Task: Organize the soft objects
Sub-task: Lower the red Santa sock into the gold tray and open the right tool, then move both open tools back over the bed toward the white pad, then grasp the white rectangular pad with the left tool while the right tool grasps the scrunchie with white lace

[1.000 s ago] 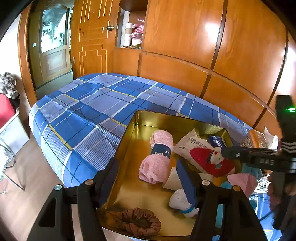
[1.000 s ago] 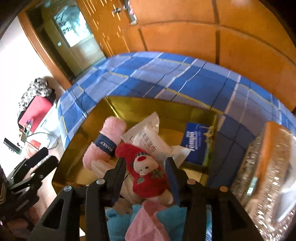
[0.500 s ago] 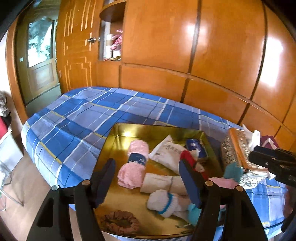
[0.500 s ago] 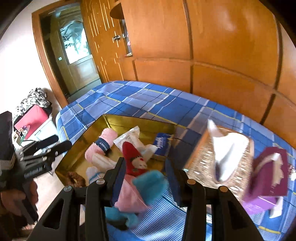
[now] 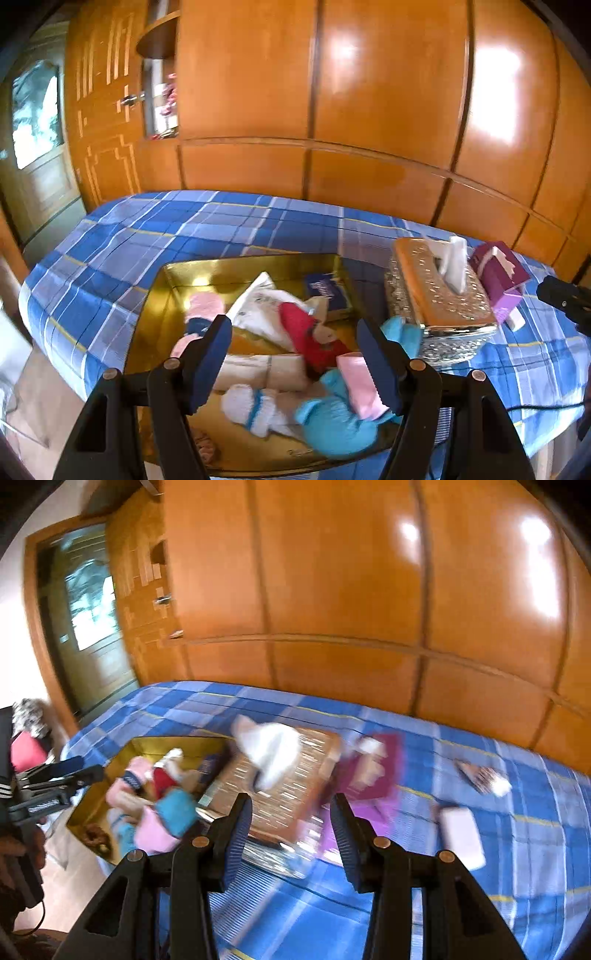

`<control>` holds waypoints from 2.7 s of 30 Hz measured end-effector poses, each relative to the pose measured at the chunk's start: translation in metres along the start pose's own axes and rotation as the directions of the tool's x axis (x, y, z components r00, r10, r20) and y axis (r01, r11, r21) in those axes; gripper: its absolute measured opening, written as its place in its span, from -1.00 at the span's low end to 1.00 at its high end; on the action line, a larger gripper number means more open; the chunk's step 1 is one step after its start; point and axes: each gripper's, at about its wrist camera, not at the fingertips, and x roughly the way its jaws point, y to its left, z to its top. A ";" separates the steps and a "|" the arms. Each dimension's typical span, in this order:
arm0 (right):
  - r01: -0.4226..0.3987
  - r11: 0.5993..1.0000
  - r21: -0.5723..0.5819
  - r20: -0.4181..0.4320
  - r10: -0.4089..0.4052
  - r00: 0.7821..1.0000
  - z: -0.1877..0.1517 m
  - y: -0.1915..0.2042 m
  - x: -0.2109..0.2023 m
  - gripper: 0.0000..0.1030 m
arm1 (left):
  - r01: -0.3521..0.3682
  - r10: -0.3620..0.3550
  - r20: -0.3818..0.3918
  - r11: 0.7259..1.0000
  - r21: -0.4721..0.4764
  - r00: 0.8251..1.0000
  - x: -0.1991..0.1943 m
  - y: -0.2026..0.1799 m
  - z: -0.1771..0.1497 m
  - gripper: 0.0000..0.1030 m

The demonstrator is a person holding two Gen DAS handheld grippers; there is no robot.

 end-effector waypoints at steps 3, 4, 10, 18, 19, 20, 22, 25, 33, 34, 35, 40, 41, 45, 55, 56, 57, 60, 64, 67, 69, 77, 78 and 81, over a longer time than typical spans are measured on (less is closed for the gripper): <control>0.063 0.996 0.062 -0.022 -0.062 0.998 -0.015 -0.031 -0.004 -0.15 | 0.015 -0.015 0.002 0.999 0.037 1.000 0.001 -0.016 0.004 0.38; 0.080 0.994 0.079 -0.029 -0.078 0.997 -0.020 -0.039 -0.005 -0.15 | 0.021 -0.021 0.003 0.999 0.048 1.000 0.001 -0.021 0.005 0.38; 0.180 0.965 0.189 -0.108 -0.162 0.981 -0.052 -0.087 -0.008 -0.15 | 0.065 -0.067 0.011 0.989 0.131 0.998 0.000 -0.055 0.012 0.38; 0.302 0.897 0.322 -0.236 -0.233 0.943 -0.092 -0.144 -0.006 -0.15 | 0.148 -0.158 0.017 0.956 0.252 0.987 -0.006 -0.109 0.024 0.38; 0.312 0.891 0.330 -0.245 -0.239 0.940 -0.096 -0.149 -0.008 -0.15 | 0.157 -0.167 0.017 0.951 0.267 0.986 -0.006 -0.116 0.025 0.38; 0.324 0.884 0.338 -0.255 -0.245 0.935 -0.100 -0.154 -0.008 -0.14 | 0.169 -0.181 0.015 0.943 0.287 0.983 -0.007 -0.125 0.026 0.38; 0.344 0.871 0.352 -0.274 -0.255 0.927 -0.107 -0.163 -0.011 -0.15 | 0.190 -0.204 0.010 0.928 0.322 0.979 -0.007 -0.141 0.027 0.38; 0.369 0.855 0.365 -0.296 -0.269 0.917 -0.118 -0.174 -0.014 -0.15 | 0.226 -0.243 -0.003 0.901 0.371 0.970 -0.009 -0.166 0.027 0.38; 0.405 0.818 0.409 -0.338 -0.277 0.900 -0.138 -0.198 -0.009 -0.15 | 0.336 -0.348 -0.061 0.822 0.459 0.935 -0.010 -0.234 0.025 0.38; 0.409 0.815 0.411 -0.340 -0.279 0.898 -0.141 -0.200 -0.009 -0.15 | 0.352 -0.362 -0.072 0.810 0.468 0.929 -0.010 -0.244 0.025 0.38; 0.414 0.811 0.413 -0.344 -0.282 0.896 -0.143 -0.202 -0.008 -0.15 | 0.364 -0.372 -0.081 0.802 0.474 0.925 -0.009 -0.251 0.024 0.38; 0.427 0.802 0.418 -0.353 -0.290 0.890 -0.150 -0.208 -0.006 -0.15 | 0.442 -0.418 -0.161 0.761 0.475 0.894 0.004 -0.293 0.020 0.38; 0.432 0.801 0.415 -0.358 -0.293 0.887 -0.151 -0.209 -0.005 -0.15 | 0.454 -0.427 -0.172 0.755 0.472 0.888 0.007 -0.300 0.019 0.38; 0.432 0.793 0.430 -0.362 -0.287 0.887 -0.159 -0.213 -0.003 -0.14 | 0.498 -0.441 -0.233 0.739 0.453 0.867 0.026 -0.332 0.014 0.38; 0.417 0.821 0.389 -0.321 -0.304 0.897 -0.160 -0.204 0.002 0.20 | 0.533 -0.378 -0.455 0.796 0.285 0.807 0.125 -0.390 -0.006 0.47; 0.418 0.825 0.380 -0.317 -0.308 0.897 -0.160 -0.202 0.002 0.28 | 0.526 -0.370 -0.469 0.810 0.260 0.802 0.136 -0.394 -0.007 0.49; 0.414 0.831 0.372 -0.312 -0.309 0.899 -0.160 -0.200 0.004 0.31 | 0.517 -0.362 -0.480 0.822 0.241 0.799 0.145 -0.396 -0.007 0.52; 0.411 0.838 0.359 -0.301 -0.313 0.901 -0.161 -0.197 0.005 0.39 | 0.488 -0.336 -0.499 0.847 0.211 0.799 0.164 -0.408 -0.006 0.53; 0.400 0.836 0.376 -0.292 -0.303 0.907 -0.162 -0.198 0.006 0.44 | 0.465 -0.308 -0.501 0.856 0.224 0.809 0.181 -0.431 -0.003 0.63; 0.389 0.832 0.396 -0.288 -0.290 0.913 -0.162 -0.201 0.004 0.44 | 0.426 -0.267 -0.517 0.879 0.216 0.813 0.204 -0.442 -0.003 0.63; 0.380 0.829 0.410 -0.286 -0.279 0.917 -0.161 -0.204 0.004 0.44 | 0.416 -0.263 -0.528 0.888 0.196 0.808 0.216 -0.447 -0.003 0.63; 0.315 0.835 0.451 -0.267 -0.211 0.940 -0.144 -0.230 -0.020 0.43 | 0.453 -0.276 -0.500 0.848 0.276 0.821 0.223 -0.441 -0.019 0.20; 0.317 0.840 0.440 -0.258 -0.219 0.941 -0.140 -0.234 -0.024 0.43 | 0.463 -0.286 -0.502 0.844 0.272 0.816 0.221 -0.436 -0.020 0.19; 0.319 0.855 0.410 -0.230 -0.241 0.943 -0.120 -0.260 -0.029 0.41 | 0.493 -0.311 -0.491 0.817 0.299 0.814 0.202 -0.414 -0.031 0.19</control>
